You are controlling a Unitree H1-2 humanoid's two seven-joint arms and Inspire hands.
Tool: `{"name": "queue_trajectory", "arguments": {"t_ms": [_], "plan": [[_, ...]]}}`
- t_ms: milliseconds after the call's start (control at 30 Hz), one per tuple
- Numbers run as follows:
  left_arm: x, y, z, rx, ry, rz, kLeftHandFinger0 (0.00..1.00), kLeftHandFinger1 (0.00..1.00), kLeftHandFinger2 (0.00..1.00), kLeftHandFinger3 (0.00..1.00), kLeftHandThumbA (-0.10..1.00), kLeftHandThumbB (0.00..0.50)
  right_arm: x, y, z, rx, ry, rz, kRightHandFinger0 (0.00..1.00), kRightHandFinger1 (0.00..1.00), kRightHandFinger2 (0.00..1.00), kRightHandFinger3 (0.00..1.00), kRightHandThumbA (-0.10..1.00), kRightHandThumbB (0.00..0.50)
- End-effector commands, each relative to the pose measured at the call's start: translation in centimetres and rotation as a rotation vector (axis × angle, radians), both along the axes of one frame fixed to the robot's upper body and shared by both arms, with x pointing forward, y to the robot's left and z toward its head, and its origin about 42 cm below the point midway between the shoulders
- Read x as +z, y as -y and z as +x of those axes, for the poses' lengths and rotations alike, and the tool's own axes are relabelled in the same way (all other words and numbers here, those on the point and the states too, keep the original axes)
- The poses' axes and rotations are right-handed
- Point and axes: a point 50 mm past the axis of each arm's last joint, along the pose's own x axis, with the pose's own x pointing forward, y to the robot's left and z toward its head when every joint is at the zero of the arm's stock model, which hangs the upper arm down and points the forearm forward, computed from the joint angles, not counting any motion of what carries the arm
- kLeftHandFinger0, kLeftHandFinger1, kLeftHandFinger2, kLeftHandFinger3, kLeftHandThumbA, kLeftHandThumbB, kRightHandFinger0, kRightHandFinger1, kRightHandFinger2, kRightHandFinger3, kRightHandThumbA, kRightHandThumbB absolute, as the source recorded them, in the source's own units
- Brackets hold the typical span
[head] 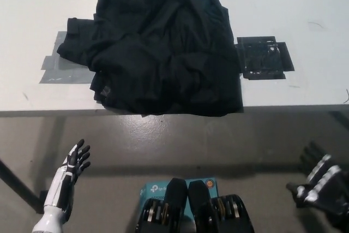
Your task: The robot grabs the right edges of the black jacket on the table, and folds it in half
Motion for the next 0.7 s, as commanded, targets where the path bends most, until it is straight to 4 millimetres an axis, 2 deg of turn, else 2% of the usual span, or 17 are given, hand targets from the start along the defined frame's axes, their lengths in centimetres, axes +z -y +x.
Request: {"name": "queue_trajectory", "arguments": {"t_ms": [0, 33, 67, 167, 300, 500, 567, 667], "plan": [[0.2, -0.6, -0.3, -0.005, 0.050, -0.003, 1.00, 1.00, 1.00, 1.00, 1.00, 0.206, -1.2, -0.7, 1.7, -0.064, 0.189, -0.280, 1.00, 1.00, 1.00, 1.00, 1.00, 0.176], [0.1, -0.6, -0.3, -0.005, 0.050, -0.003, 1.00, 1.00, 1.00, 1.00, 1.00, 0.207, -1.2, -0.7, 1.7, -0.065, 0.190, -0.281, 1.00, 1.00, 1.00, 1.00, 1.00, 0.176], [-0.5, -0.6, -0.5, -0.008, 0.032, -0.004, 1.00, 1.00, 1.00, 1.00, 1.00, 0.165, -1.6, -0.2, 1.5, -0.079, 0.152, -0.238, 1.00, 1.00, 1.00, 1.00, 1.00, 0.196], [-0.9, -0.8, -1.1, -0.014, 0.022, 0.015, 1.00, 1.00, 1.00, 1.00, 1.00, 0.200, -1.6, 0.4, 1.4, -0.102, 0.141, -0.249, 1.00, 1.00, 1.00, 1.00, 1.00, 0.219], [-1.2, -0.9, -1.2, -0.011, 0.022, 0.026, 1.00, 1.00, 1.00, 1.00, 1.00, 0.196, -1.7, 0.6, 1.4, -0.109, 0.150, -0.280, 1.00, 1.00, 1.00, 1.00, 1.00, 0.245], [-1.3, -1.0, -1.5, 0.000, 0.015, 0.015, 1.00, 1.00, 1.00, 1.00, 1.00, 0.189, -1.7, 0.5, 1.4, -0.089, 0.175, -0.326, 1.00, 1.00, 1.00, 1.00, 0.99, 0.224], [-1.4, -1.1, -1.4, -0.002, 0.022, 0.031, 1.00, 1.00, 1.00, 1.00, 1.00, 0.168, -1.8, 0.5, 1.4, -0.078, 0.193, -0.348, 1.00, 1.00, 1.00, 1.00, 0.99, 0.211], [-1.5, -1.1, -1.4, 0.000, 0.024, 0.029, 1.00, 1.00, 1.00, 1.00, 1.00, 0.163, -1.8, 0.5, 1.4, -0.077, 0.200, -0.358, 1.00, 1.00, 1.00, 1.00, 0.99, 0.209]]}}
